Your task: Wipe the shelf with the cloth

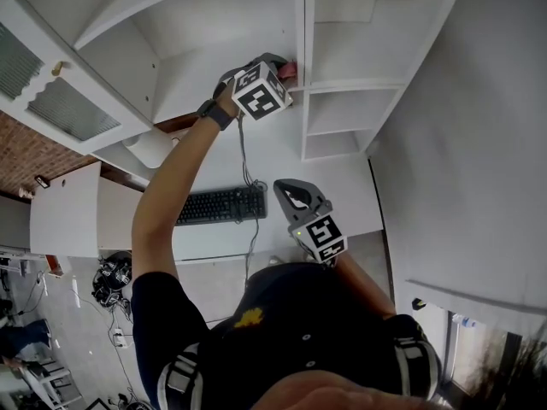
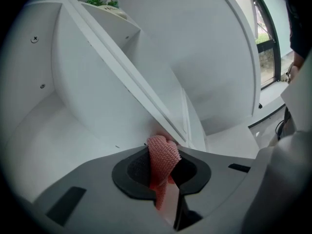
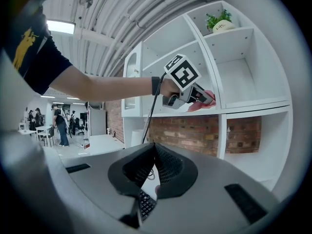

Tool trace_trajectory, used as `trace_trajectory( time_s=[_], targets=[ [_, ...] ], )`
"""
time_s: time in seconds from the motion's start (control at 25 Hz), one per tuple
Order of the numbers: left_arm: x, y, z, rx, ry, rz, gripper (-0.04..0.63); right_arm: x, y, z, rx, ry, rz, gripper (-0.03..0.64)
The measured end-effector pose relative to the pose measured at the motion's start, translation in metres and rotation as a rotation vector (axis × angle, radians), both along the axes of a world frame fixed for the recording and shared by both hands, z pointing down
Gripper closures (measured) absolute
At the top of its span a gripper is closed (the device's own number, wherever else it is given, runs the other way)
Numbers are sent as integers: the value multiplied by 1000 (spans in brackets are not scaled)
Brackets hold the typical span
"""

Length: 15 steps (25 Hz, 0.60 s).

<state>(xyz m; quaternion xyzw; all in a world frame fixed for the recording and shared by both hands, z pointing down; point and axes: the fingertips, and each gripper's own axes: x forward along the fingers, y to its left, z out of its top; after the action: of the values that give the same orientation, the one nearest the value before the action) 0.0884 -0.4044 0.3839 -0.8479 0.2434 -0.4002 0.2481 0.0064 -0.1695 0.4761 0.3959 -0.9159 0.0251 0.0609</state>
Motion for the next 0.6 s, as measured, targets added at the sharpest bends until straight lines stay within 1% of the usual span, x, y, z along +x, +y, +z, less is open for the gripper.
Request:
trace_trajectory(
  time_s=[0.16, 0.24, 0.4, 0.6],
  targets=[
    [-3, -3, 15, 23, -21, -35, 523, -1, 0, 0, 1, -4, 2, 612],
    [-4, -4, 18, 31, 8, -52, 523, -3, 0, -1, 1, -9, 1, 612],
    [-8, -6, 16, 7, 82, -91, 525, -15, 0, -2, 5, -13, -21, 612],
    [-14, -6, 16, 16, 163, -131, 525, -20, 2, -1, -1, -9, -39, 612]
  ],
)
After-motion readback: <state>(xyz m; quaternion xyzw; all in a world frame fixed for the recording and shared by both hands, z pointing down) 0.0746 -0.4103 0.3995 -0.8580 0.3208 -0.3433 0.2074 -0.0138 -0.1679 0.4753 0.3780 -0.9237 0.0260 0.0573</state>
